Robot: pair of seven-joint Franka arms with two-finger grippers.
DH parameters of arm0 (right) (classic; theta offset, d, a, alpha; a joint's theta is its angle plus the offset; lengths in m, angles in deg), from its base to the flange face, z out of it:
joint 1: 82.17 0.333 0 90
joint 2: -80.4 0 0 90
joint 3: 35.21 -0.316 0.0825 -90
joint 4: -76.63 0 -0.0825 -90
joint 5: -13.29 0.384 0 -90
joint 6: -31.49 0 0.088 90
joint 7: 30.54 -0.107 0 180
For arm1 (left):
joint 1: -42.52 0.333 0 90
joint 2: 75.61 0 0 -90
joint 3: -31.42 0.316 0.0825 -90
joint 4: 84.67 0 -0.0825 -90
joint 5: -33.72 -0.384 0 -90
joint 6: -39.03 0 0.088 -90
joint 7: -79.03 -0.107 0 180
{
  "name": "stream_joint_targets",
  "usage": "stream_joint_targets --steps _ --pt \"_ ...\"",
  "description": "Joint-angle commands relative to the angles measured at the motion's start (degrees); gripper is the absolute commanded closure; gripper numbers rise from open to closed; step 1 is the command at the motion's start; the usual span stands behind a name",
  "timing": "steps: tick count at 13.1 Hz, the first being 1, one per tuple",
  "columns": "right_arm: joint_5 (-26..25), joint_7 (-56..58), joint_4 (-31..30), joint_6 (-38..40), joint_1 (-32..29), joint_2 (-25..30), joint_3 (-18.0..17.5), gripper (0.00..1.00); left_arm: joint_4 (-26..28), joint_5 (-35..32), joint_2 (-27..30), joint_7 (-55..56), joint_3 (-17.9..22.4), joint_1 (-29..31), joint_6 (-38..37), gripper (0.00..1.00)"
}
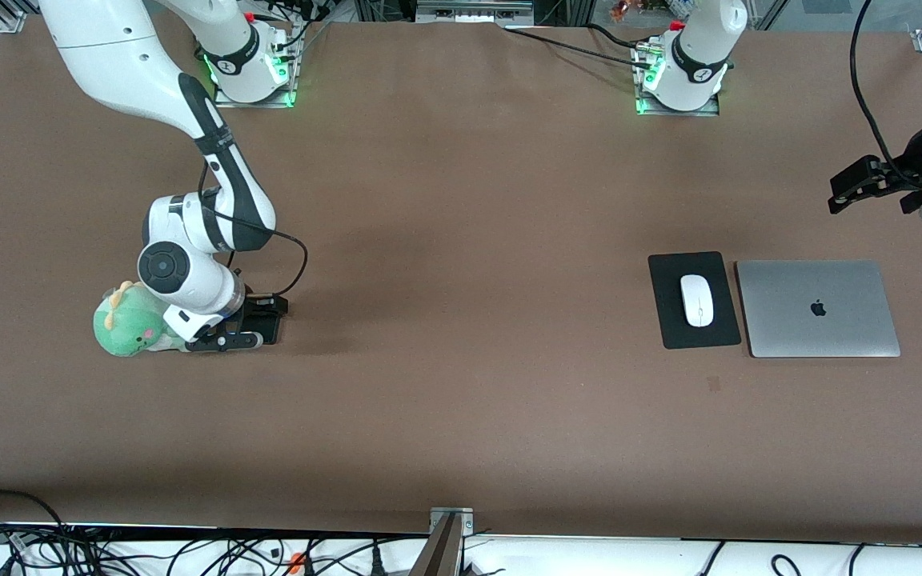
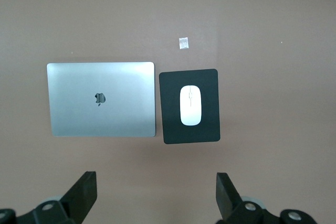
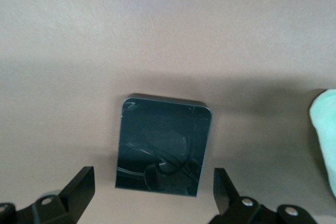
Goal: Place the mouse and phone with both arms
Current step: 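Lower the phone onto the table and open the right gripper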
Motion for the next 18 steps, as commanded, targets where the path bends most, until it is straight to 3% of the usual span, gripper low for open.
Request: stream_joint_targets --steps 1,3,9,13,18 --pt "0.9 0.1 0.3 5.0 -0.8 6.0 -0.9 0.00 -1.4 -1.9 -0.5 0.0 -3.4 -0.6 -1.7 0.00" --pt "0.8 0.5 1.7 8.0 -0.8 10.0 -0.5 0.00 -1.4 -3.1 -0.5 2.9 -5.5 -0.4 -3.3 0.00" --pt "0.8 0.7 4.0 26.1 -0.8 24.0 3.7 0.00 -1.5 -2.4 -0.6 2.7 -4.9 0.3 -3.5 0.00" --pt "0.8 1.0 4.5 33.9 -0.8 32.1 4.4 0.00 -1.6 -1.7 -0.7 2.8 -4.8 0.5 -3.5 0.00" --pt "0.8 2.7 5.3 36.4 -0.8 34.0 5.4 0.00 -3.4 -0.7 -1.7 3.1 -4.8 0.7 -4.0 0.00"
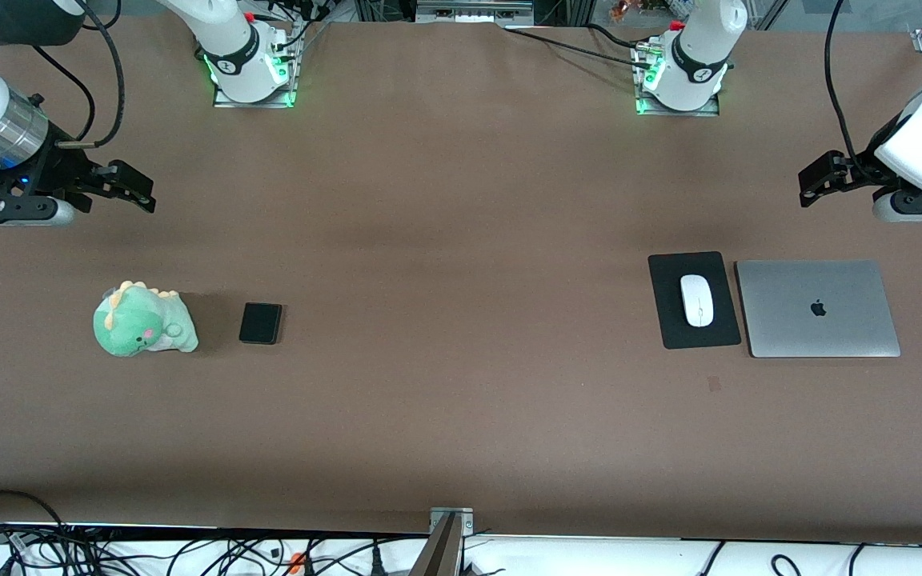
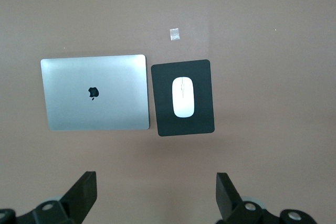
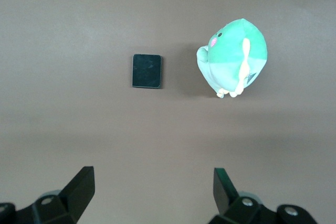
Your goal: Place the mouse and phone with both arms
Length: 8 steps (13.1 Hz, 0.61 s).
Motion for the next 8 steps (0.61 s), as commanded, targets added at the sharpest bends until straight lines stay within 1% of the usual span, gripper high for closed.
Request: stream_joint_targets --steps 1,4,8 --pt "0.7 1.4 0.7 0.5 -0.3 0.2 -0.4 0.00 -2.5 0.9 -1.2 0.2 -0.1 0.5 -1.6 0.00" --pt "0.7 1.7 2.5 0.5 -0.2 -0.8 -0.4 0.00 -2.6 1.0 -1.2 0.0 -0.1 0.5 -2.1 0.00" --pt "0.5 1.8 2.8 1.2 -0.2 -0.8 -0.4 0.00 -2.6 1.9 -1.3 0.0 0.0 0.5 -2.3 0.00"
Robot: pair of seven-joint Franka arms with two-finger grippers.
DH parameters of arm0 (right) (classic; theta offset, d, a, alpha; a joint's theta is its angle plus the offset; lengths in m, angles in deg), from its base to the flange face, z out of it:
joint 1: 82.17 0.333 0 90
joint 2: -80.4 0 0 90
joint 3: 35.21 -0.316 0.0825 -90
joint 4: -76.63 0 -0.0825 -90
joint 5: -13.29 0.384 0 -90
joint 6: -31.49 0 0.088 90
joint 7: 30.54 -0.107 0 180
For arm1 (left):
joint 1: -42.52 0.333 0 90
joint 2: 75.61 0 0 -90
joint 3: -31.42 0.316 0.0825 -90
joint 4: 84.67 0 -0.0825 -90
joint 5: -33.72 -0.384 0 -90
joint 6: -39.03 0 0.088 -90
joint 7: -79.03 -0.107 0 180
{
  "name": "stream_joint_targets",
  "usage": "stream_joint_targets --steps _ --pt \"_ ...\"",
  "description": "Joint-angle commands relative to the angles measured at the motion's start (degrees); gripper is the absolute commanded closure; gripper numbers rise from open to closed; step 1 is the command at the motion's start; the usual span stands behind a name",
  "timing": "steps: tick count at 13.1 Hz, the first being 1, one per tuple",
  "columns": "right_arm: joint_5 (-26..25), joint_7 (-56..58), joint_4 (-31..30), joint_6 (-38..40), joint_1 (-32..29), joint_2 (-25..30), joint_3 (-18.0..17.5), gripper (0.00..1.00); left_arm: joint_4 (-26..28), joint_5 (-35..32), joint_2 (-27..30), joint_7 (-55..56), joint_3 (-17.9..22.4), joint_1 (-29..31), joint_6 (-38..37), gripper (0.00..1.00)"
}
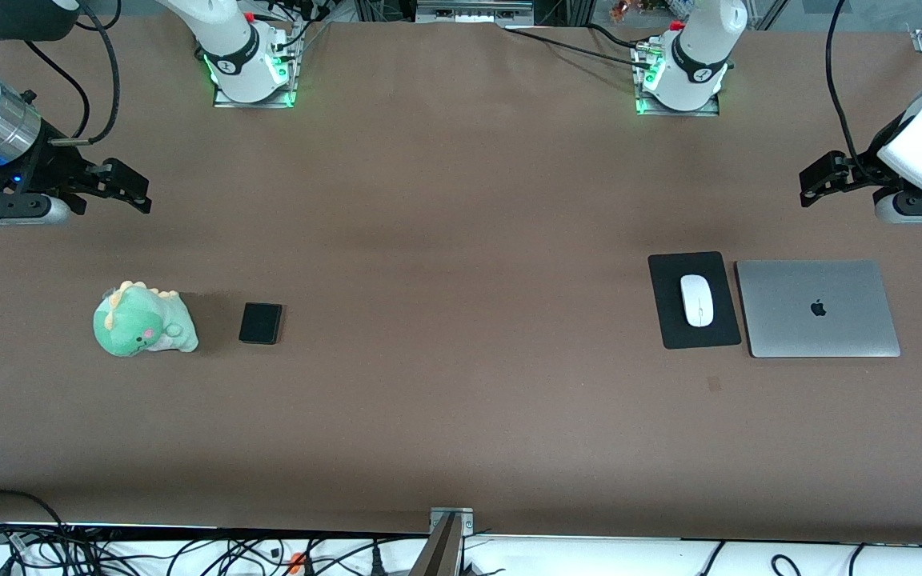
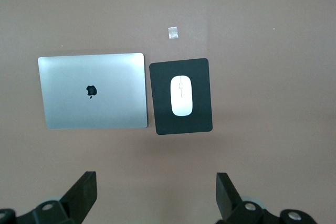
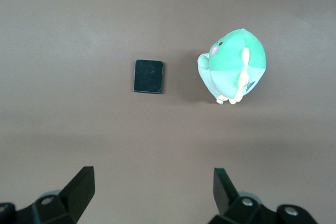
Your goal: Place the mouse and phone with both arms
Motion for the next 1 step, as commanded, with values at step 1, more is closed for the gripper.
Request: stream_joint_targets --steps 1 --pt "0.5 0.8 1.3 1.7 -0.3 -0.3 -0.4 0.00 -2.0 1.3 -0.9 0.0 -0.2 0.5 -1.5 0.00"
